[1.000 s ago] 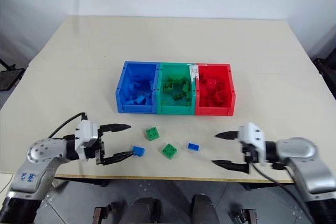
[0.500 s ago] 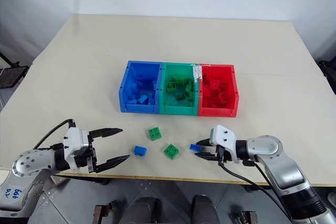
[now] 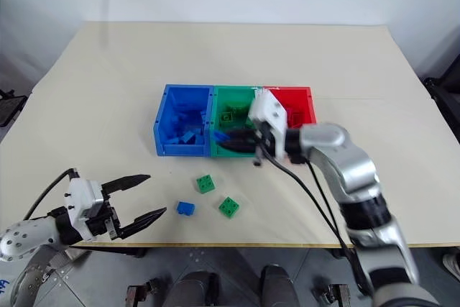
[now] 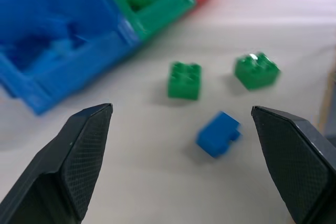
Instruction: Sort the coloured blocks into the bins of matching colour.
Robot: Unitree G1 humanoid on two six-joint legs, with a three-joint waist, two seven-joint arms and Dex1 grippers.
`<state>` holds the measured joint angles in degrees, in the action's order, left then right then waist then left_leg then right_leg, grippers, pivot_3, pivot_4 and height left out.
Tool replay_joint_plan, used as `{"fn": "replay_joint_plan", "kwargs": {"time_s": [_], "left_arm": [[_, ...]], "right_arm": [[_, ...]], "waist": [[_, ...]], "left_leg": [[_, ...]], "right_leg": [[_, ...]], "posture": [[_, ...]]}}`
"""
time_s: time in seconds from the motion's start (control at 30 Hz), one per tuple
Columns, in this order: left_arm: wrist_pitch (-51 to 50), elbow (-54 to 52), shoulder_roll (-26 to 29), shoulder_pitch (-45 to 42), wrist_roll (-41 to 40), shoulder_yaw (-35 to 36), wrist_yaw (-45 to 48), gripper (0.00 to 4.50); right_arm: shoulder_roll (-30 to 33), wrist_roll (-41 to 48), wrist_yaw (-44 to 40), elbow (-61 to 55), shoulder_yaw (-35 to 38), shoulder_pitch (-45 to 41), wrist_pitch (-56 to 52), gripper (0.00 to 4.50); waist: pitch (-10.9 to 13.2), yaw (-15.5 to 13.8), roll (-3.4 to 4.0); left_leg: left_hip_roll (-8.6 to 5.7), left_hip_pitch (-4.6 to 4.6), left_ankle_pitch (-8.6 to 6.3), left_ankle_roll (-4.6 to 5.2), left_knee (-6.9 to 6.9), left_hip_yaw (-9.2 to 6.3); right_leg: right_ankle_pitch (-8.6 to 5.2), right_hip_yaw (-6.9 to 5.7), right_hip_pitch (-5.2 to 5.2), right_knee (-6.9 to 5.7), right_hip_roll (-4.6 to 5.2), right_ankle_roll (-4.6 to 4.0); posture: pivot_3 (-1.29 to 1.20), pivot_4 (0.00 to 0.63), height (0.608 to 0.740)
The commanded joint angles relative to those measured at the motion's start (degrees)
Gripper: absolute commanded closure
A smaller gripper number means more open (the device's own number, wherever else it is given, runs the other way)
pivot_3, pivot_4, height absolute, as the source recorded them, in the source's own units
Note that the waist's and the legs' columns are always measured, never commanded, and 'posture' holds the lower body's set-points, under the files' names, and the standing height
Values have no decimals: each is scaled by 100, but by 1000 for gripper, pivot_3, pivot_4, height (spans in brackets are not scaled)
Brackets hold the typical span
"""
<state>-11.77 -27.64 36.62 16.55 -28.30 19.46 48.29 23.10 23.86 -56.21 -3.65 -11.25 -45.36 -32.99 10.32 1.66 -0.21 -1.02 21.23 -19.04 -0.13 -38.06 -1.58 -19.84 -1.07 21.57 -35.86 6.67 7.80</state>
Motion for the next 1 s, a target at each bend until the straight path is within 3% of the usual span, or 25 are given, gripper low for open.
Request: {"fn": "replay_joint_plan", "kwargs": {"time_s": [0.03, 0.27, 0.43, 0.67, 0.8, 1.0], "left_arm": [[-52, -319, -158, 268, -225, 236, -196, 0], [-164, -539, -353, 419, -393, 466, -528, 0], [-166, -590, -321, 529, -412, 494, -526, 0], [-207, -268, -24, 149, -382, 301, -227, 0], [-260, -2, 274, -330, -273, -150, 178, 0], [-304, 388, 407, -1398, -179, -1000, 628, 0]], "right_arm": [[-655, -606, 408, 1012, -383, -585, 569, 4067], [-1629, -1384, 820, 2937, -571, -1439, 1585, 4067], [-1635, -1295, 651, 2805, -329, -1428, 1813, 2416], [-455, -823, -272, 1263, 165, -197, 1888, 13], [689, -43, -1489, 282, 837, 1262, 2236, 13], [1839, -237, -1893, 736, 1749, 2869, 3360, 13]], "waist": [[0, 14, 0], [0, 12, 0], [0, 27, 0], [0, -12, -1], [2, -85, 2], [2, -76, 2]], "left_leg": [[-1, 2, -1, -1, 2, 0], [-17, 13, -3, 2, 9, -8], [-22, 14, -7, 8, 9, -9], [-27, 15, -9, 12, 8, -21], [-27, 19, -12, 14, 10, -34], [-18, 13, -14, 16, 5, -5]], "right_leg": [[0, 0, 4, -3, 0, -2], [2, -35, 17, -26, -8, -6], [2, -41, 14, -24, -11, -6], [3, -40, 2, -14, -10, -6], [2, -37, -2, -10, -9, -6], [3, -52, -6, 0, -16, -3]], "posture": [[0, 150, 740], [0, 150, 740], [0, 150, 740], [0, 150, 740], [0, 150, 740], [0, 150, 740]]}}
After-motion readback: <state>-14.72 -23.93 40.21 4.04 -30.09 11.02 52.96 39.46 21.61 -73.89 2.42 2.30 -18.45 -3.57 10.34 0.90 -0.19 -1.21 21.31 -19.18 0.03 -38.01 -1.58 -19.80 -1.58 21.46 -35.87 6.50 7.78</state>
